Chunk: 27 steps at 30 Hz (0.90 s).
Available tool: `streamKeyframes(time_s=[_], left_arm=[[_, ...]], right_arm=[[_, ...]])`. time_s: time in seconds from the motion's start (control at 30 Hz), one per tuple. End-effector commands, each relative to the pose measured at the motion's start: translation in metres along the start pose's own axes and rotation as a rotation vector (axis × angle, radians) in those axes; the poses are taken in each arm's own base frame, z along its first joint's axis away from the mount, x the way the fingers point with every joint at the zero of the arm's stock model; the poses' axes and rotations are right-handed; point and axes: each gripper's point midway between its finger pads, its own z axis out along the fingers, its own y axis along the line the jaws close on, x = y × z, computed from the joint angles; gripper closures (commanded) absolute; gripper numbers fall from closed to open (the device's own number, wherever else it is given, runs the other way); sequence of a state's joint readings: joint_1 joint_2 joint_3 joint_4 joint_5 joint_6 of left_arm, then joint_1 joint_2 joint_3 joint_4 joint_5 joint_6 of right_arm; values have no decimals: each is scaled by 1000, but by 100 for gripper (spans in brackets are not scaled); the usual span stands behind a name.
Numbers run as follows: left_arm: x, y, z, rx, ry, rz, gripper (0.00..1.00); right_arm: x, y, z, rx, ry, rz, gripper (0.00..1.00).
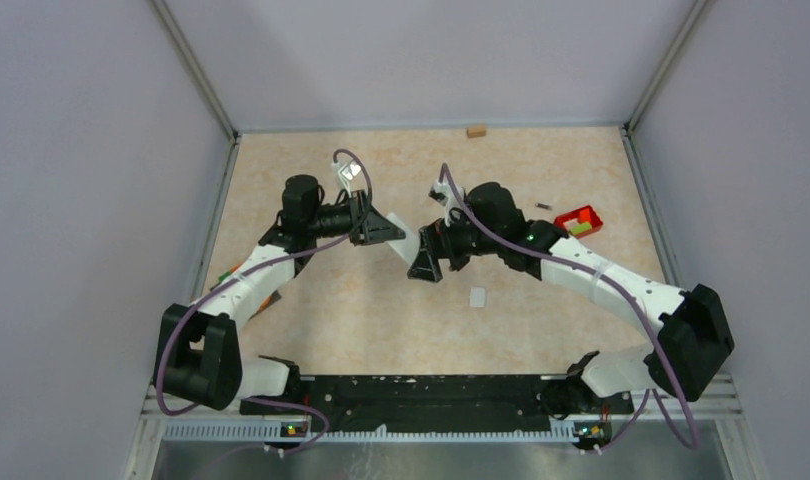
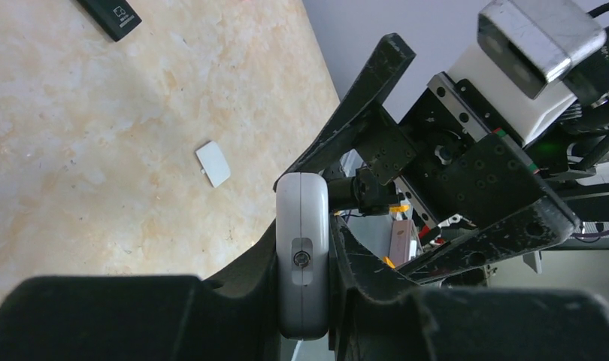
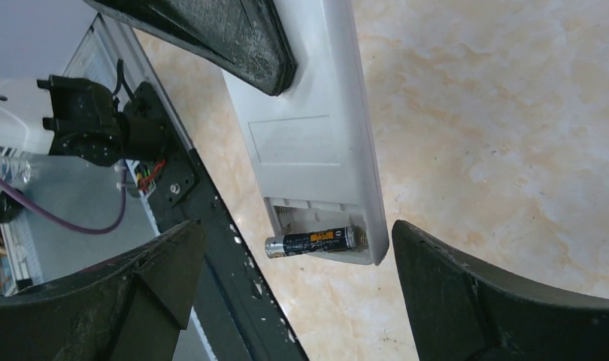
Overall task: Load the batteries into the remote control
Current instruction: Load the battery into the remote control.
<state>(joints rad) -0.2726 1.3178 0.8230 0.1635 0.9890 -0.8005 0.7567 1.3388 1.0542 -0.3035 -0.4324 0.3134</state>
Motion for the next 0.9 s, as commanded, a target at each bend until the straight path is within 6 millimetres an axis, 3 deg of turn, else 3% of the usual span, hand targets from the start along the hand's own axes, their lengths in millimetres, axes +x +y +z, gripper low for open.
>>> streamKeyframes(time_s=[0.0,0.3,0.47,0.6,0.67,0.87], left_arm=[[-10,-24,-4,61,-4,91,100],[-9,-23,-1,70,8,83,100],[-8,-23,0,71,11,80,100],[-7,-24,0,73,13,84,100],[-7,-24,0,74,14,84,100],[-7,-25,0,76,13,88,100]], right_arm=[[-9,10,2,-74,1,-75,4],[-7,22,-1,-155,13,-160,16],[-8,27,-2,-188,17,-169,33],[-8,27,2,-190,22,-154,40],[-7,27,3,-193,25,-146,40],[-11,29,2,-203,7,-152,23]])
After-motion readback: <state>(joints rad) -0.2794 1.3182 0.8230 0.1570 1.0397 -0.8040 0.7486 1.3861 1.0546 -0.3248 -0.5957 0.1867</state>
